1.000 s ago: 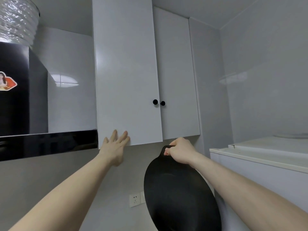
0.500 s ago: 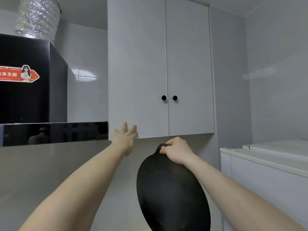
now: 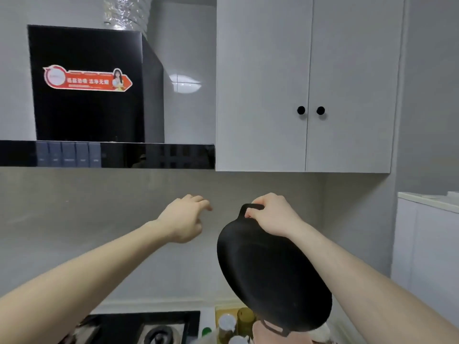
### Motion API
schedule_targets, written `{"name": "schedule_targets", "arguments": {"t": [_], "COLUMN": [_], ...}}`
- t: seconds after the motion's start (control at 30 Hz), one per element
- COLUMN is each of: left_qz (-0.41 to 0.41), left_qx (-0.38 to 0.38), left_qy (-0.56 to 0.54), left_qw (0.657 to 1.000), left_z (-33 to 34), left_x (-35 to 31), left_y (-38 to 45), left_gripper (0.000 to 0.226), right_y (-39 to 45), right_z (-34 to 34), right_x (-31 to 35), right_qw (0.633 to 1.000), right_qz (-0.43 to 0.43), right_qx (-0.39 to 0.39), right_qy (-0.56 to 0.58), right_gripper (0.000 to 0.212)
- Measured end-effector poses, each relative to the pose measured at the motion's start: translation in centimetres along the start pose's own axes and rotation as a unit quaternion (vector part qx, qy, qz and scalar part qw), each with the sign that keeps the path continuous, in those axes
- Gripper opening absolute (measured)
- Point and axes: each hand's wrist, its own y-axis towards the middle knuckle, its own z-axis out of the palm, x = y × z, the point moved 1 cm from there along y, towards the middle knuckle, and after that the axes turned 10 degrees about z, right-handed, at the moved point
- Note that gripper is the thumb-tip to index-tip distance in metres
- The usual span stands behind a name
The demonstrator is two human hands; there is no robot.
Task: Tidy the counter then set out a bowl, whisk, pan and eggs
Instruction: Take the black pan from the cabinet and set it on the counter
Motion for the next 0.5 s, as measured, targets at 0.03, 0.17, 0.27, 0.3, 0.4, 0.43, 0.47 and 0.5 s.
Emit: {"name": "schedule_targets", "arguments": {"t": [0.03,0.17,0.27,0.3,0.4,0.43,0.47,0.5], "left_qz": [-0.032,-0.150,-0.226,-0.249,-0.362,-0.395,-0.429,-0.458], "left_qx": [0.013,0.056,0.071,0.066,0.029,0.014,0.012,0.024], "left_qy": [-0.023,-0.127,-0.181,-0.206,-0.319,-0.360,-0.388,-0.407], "left_qw": [0.999,0.979,0.954,0.944,0.875,0.845,0.815,0.790], "left_z": [0.8,3.9,5.8,6.3,7.0,7.1,7.0,6.7], "left_x": [1.2,5.6,8.5,9.0,11.2,11.4,11.9,12.3], "left_y": [-2.8,-12.9,-20.1,-21.4,-28.9,-30.7,-33.2,-36.0], "left_gripper": [0.055,0.045,0.032,0.028,0.015,0.016,0.021,0.028], "right_y": [-0.2,-1.9,-3.7,-4.2,-6.6,-7.3,-8.3,-9.5], "right_z": [1.5,6.9,11.0,11.8,16.5,17.5,19.0,20.6], "right_x": [0.8,3.8,6.1,6.3,9.4,10.0,11.2,12.7], "right_qw": [1.000,0.992,0.980,0.975,0.950,0.944,0.933,0.923], "right_qz": [-0.022,-0.109,-0.175,-0.195,-0.259,-0.268,-0.290,-0.305], "right_qx": [0.013,0.058,0.094,0.102,0.165,0.182,0.200,0.218], "right_qy": [-0.003,-0.008,0.009,0.016,0.056,0.067,0.078,0.091], "right_gripper": [0.021,0.019,0.017,0.017,0.018,0.018,0.018,0.017]}}
